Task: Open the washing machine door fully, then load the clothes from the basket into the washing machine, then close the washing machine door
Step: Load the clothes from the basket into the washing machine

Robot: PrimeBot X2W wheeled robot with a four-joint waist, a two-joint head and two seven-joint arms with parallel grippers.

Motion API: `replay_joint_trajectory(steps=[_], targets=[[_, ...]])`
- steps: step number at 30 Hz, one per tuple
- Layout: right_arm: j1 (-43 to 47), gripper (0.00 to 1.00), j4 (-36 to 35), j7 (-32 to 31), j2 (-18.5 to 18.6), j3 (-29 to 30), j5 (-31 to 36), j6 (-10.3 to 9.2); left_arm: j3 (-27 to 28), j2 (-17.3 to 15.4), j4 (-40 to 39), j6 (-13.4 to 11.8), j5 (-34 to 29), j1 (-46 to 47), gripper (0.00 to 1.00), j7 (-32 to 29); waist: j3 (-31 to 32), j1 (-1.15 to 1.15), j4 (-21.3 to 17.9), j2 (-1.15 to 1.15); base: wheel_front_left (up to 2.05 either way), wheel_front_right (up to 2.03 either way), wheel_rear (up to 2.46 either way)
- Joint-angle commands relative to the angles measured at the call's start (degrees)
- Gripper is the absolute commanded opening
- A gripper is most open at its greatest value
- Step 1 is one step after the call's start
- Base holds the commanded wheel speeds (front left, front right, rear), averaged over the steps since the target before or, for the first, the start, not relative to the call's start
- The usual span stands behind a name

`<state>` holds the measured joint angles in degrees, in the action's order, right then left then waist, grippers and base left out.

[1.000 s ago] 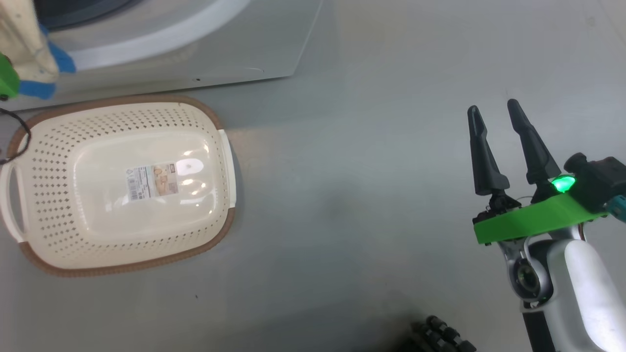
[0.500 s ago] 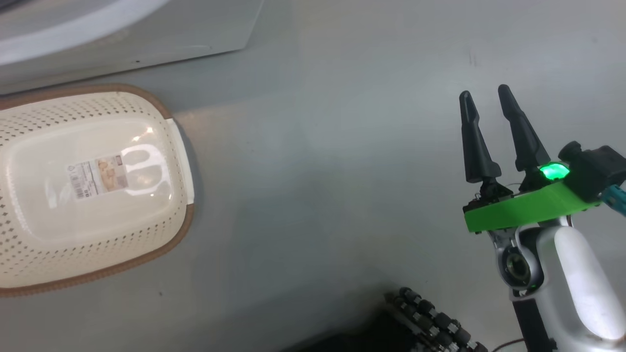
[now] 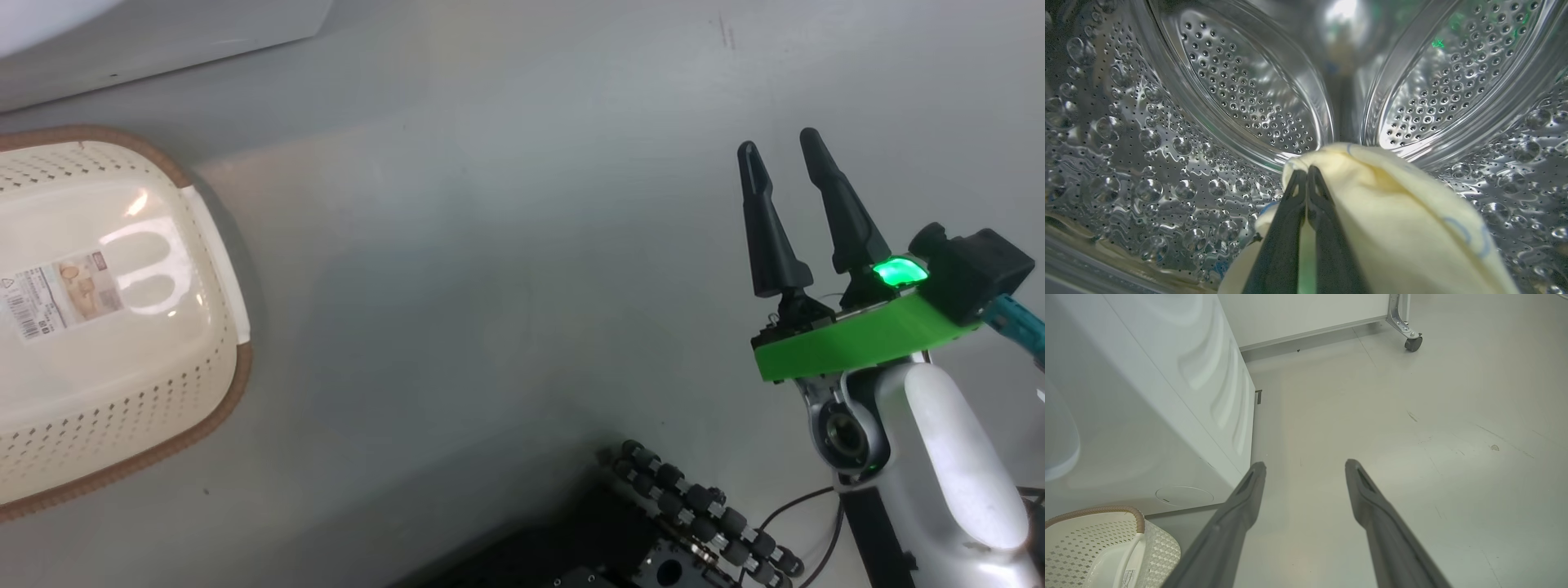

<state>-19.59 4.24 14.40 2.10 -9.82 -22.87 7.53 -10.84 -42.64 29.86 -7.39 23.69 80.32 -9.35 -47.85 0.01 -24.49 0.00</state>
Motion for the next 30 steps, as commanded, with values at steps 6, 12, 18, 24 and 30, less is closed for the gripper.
replay_joint_trajectory(steps=[6, 12, 18, 24, 30], targets=[[0.16, 1.00, -1.65, 0.58, 0.77, -0.56, -0.51, -0.04, 1.39, -2.64, 1.92, -1.06, -1.86, 3.69, 0.00, 6.31, -0.78, -0.01, -0.55, 0.00, 0.00, 0.00, 0.00], [0.44, 1.00, -2.11, 0.59, 0.77, 0.07, 0.02, -0.04, 1.57, -0.15, 5.18, -0.86, 0.67, 2.17, 0.84, 5.28, -0.41, -0.01, 0.40, 0.00, 0.00, 0.00, 0.00], [0.37, 1.00, -2.27, 0.59, 0.77, 0.40, 0.57, -0.04, 1.72, 0.83, 5.03, -1.61, 1.52, -0.32, 1.00, 5.96, 0.29, -0.01, 1.40, 0.00, 0.00, 0.00, 0.00], [0.58, 1.00, -2.26, 0.59, 0.77, 0.99, 1.28, -0.04, 1.95, 1.70, 4.02, -2.42, 2.43, -4.17, 1.00, 7.35, 2.06, -0.01, 2.74, 0.00, 0.00, 0.00, 0.00], [1.20, 1.00, -2.20, 0.60, 0.77, 1.70, 2.14, -0.04, 2.88, 3.17, 3.12, -2.90, 4.26, -10.71, 1.00, 10.43, 5.04, -0.01, 4.37, 0.00, 0.00, 0.00, 0.00]])
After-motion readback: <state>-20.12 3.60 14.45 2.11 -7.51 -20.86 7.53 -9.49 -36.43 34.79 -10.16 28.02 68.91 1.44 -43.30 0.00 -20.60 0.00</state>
